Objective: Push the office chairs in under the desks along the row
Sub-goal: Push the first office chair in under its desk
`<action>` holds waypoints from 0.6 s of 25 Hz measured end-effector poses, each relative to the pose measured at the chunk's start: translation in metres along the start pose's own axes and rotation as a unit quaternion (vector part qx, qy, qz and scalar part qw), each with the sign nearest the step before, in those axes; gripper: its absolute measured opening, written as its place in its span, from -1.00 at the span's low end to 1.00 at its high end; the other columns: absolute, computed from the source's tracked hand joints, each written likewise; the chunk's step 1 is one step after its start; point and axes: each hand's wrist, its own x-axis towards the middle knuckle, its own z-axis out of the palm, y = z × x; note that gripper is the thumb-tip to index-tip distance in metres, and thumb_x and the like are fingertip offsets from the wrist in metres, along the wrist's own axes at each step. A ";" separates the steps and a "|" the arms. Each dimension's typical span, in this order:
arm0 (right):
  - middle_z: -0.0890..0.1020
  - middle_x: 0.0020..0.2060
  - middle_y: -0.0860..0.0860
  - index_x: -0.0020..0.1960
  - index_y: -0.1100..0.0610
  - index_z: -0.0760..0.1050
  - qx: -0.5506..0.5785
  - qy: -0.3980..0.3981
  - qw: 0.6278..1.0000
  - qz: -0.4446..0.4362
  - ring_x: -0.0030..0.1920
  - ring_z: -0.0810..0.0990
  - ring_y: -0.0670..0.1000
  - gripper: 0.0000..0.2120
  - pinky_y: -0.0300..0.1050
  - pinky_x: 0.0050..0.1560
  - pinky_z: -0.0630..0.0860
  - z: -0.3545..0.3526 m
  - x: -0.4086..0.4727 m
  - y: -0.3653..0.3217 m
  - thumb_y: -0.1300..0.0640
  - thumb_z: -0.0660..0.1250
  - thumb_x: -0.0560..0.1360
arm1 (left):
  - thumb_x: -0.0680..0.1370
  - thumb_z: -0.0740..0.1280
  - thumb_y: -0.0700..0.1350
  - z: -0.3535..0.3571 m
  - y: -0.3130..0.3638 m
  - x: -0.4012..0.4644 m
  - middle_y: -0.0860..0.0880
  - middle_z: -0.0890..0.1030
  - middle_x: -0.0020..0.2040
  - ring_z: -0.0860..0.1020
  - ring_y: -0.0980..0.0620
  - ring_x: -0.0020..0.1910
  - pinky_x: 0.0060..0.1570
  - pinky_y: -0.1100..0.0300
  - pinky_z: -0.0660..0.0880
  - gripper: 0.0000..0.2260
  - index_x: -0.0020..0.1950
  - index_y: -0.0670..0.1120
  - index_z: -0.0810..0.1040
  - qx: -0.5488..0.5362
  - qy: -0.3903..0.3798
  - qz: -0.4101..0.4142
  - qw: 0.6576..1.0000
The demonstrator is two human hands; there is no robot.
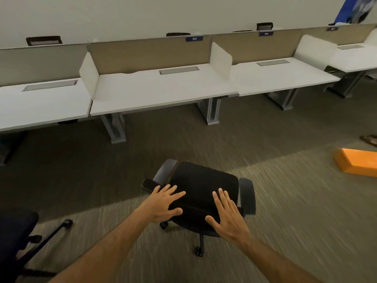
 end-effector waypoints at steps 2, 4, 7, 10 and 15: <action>-0.32 0.60 -0.02 0.59 -0.12 -0.36 -0.005 -0.020 0.999 0.034 0.56 -0.39 -0.03 -0.13 0.03 0.55 -0.22 0.007 0.004 0.001 -0.55 -0.17 0.48 | 0.63 0.03 0.39 0.003 -0.009 0.006 0.01 -0.04 0.69 -0.12 -0.07 0.65 0.57 -0.23 -0.17 -0.38 0.63 0.33 -0.13 -0.001 -0.028 0.010 1.000; -0.23 0.62 0.01 0.62 -0.09 -0.27 -0.022 -0.022 0.997 0.065 0.59 -0.26 0.01 -0.10 0.03 0.54 -0.22 0.015 0.008 0.000 -0.58 -0.26 0.44 | 0.64 0.02 0.38 0.005 -0.021 0.012 0.02 -0.06 0.69 -0.14 -0.05 0.65 0.56 -0.23 -0.19 -0.39 0.62 0.33 -0.14 -0.003 -0.039 0.020 0.999; 0.07 0.63 0.01 0.64 -0.08 -0.02 -0.059 -0.014 0.995 0.083 0.61 0.05 0.04 -0.07 0.09 0.57 -0.07 0.026 0.015 0.000 -0.58 -0.35 0.43 | 0.64 0.00 0.38 0.006 -0.037 0.022 0.01 -0.06 0.69 -0.15 -0.06 0.65 0.56 -0.23 -0.19 -0.40 0.63 0.31 -0.12 -0.001 -0.051 0.021 0.998; 0.43 0.46 -0.04 0.57 -0.07 0.22 -0.074 0.016 0.994 0.079 0.45 0.37 0.01 -0.07 0.06 0.45 0.26 0.023 0.032 0.002 -0.57 -0.35 0.45 | 0.62 -0.01 0.41 0.003 -0.057 0.034 -0.01 0.07 0.67 -0.05 -0.07 0.65 0.57 -0.20 -0.17 -0.37 0.65 0.24 -0.04 -0.001 -0.039 0.003 0.999; 0.58 0.29 -0.08 0.47 -0.05 0.39 -0.107 0.038 0.992 0.057 0.26 0.54 -0.01 -0.12 0.02 0.30 0.42 0.009 0.053 0.013 -0.55 -0.27 0.49 | 0.48 0.04 0.55 0.000 -0.074 0.052 0.02 0.25 0.60 0.13 -0.05 0.60 0.57 -0.18 -0.08 -0.21 0.62 0.18 0.16 -0.021 -0.023 -0.018 0.999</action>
